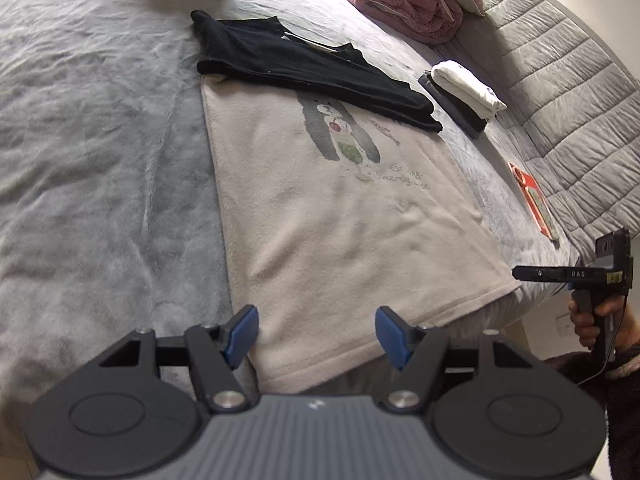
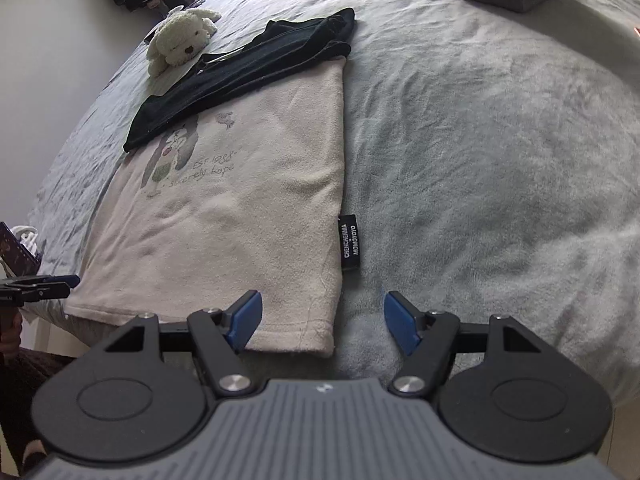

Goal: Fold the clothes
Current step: 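Grasp the beige blanket hem with both grippers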

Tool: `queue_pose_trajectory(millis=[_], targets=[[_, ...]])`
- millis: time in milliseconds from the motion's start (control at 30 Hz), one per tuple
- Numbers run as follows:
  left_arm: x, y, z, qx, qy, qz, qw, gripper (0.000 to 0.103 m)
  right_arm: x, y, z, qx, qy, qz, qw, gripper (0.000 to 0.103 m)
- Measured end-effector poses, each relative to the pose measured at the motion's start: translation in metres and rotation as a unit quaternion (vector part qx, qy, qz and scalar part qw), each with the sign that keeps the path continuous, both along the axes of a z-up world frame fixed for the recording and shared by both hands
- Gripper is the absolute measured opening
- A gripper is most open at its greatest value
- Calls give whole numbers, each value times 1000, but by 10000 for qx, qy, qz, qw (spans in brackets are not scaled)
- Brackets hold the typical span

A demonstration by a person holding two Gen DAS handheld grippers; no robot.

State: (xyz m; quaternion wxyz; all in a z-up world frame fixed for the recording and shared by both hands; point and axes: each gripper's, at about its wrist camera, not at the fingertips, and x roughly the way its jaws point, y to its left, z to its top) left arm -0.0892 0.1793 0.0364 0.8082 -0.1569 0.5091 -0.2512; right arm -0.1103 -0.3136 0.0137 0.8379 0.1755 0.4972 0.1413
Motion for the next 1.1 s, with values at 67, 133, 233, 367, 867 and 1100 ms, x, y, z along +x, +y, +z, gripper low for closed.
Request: queue_pose_trajectory(millis=[67,133,233,367,867,1100], targets=[[-1,10,-2,-239,232,145,9993,65,-3,-7,0,265,109,-78,9996,71],[-1,19,-5,-427,462,296,9976,64,-6,-13,0,531,217,-156,9982,67],[-1,33,-13,-593,767,520,9939,62,-8,-23,-4,845,311,-313,9954,61],[3,45,-29,-1168,1127,701,9842,61,-7,-36,-11,1221,416,-469,9905,53],[9,41,-55,-2048,1209,405,9705,56,5,-55,-51,2573,637,-386,9635,16],[7,34,-57,-1917,1260,211,9731,39,4,-52,-48,2623,650,-110,9627,16]])
